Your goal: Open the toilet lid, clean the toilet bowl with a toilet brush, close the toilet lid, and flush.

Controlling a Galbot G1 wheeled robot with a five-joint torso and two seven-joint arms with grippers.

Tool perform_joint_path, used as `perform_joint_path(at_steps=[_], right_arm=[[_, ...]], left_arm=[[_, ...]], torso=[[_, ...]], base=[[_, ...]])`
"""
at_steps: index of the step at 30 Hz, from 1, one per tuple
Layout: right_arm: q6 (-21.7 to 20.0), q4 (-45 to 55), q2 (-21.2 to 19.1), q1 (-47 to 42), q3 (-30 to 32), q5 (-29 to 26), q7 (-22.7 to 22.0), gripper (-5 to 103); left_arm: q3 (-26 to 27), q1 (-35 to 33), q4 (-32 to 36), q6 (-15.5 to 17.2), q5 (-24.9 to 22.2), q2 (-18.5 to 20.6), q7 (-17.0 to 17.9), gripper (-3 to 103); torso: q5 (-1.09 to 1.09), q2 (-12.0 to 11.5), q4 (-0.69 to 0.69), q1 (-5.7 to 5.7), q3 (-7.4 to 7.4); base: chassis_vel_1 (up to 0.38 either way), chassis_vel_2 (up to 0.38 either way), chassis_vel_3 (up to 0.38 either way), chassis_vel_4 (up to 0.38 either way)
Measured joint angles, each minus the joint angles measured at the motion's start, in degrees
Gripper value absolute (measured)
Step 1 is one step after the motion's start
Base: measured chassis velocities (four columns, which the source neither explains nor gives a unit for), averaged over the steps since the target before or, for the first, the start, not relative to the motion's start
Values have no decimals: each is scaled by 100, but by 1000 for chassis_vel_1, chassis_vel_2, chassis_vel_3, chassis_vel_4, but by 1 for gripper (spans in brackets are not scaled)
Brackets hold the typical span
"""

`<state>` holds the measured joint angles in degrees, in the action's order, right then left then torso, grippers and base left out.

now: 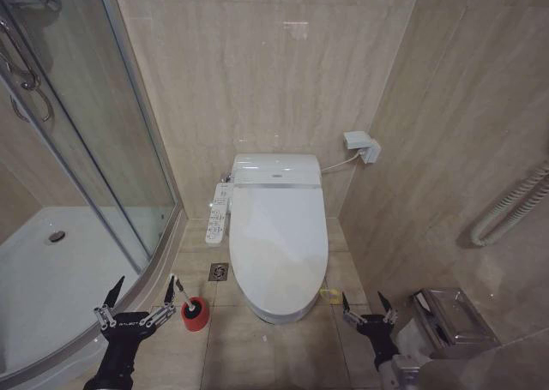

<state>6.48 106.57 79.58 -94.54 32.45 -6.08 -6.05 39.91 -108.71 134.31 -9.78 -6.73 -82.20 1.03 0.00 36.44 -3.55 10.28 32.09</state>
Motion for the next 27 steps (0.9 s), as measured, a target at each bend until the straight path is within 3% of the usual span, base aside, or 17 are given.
perform_joint_path(at_steps=[21, 27], right_arm=[[247, -1478, 64, 943, -189, 37, 148, 100], [295, -1833, -15, 1160, -221, -226, 234, 100]], left_arm=[[0, 0, 0, 0, 0, 0, 0, 100], [0, 0, 0, 0, 0, 0, 0, 100]], torso=[[0, 0, 0, 0, 0], [0, 0, -1, 0, 0]], base=[[0, 0, 0, 0], [0, 0, 0, 0]])
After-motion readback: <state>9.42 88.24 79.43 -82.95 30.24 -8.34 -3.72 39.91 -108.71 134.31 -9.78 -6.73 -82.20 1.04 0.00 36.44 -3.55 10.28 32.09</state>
